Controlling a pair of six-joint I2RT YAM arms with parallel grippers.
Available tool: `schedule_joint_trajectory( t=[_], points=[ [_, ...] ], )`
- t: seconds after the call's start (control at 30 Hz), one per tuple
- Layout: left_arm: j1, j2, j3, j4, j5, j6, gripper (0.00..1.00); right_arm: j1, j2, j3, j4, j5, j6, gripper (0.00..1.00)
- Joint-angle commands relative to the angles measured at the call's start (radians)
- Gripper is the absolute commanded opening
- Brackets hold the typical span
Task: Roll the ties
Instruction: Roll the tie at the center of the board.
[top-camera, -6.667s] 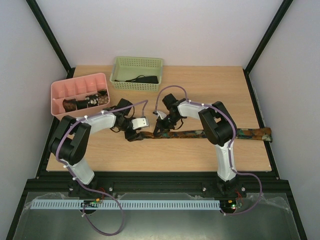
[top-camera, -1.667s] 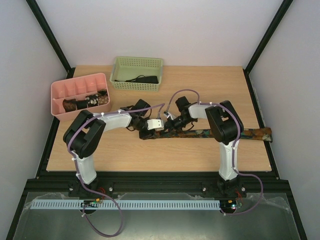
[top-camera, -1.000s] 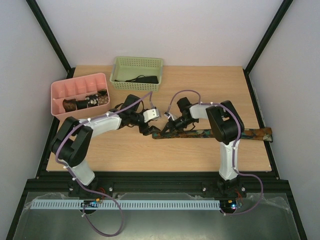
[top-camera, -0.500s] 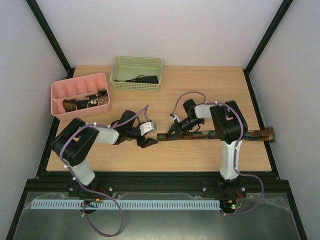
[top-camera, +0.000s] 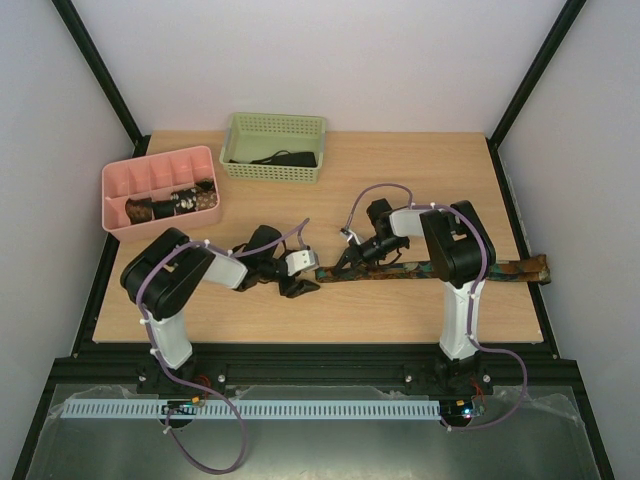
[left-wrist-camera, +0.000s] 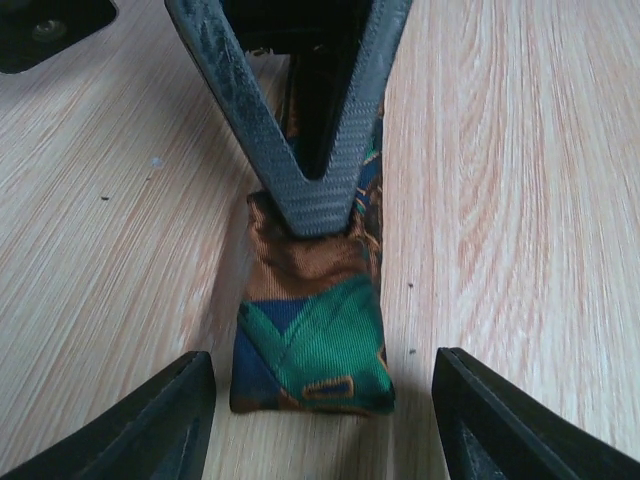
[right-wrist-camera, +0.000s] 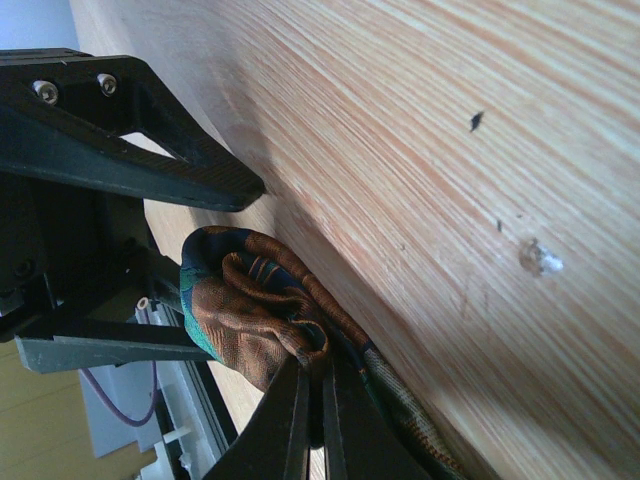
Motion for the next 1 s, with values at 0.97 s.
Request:
schedule_joint_trajectory(
  t=[0.97],
  points=[
    [-0.074,0.155,0.122,0.027,-0.040,-0.032,0.36,-0.006,0.057,-0.029,-0.077,0.112,-0.029,0.02]
  ],
)
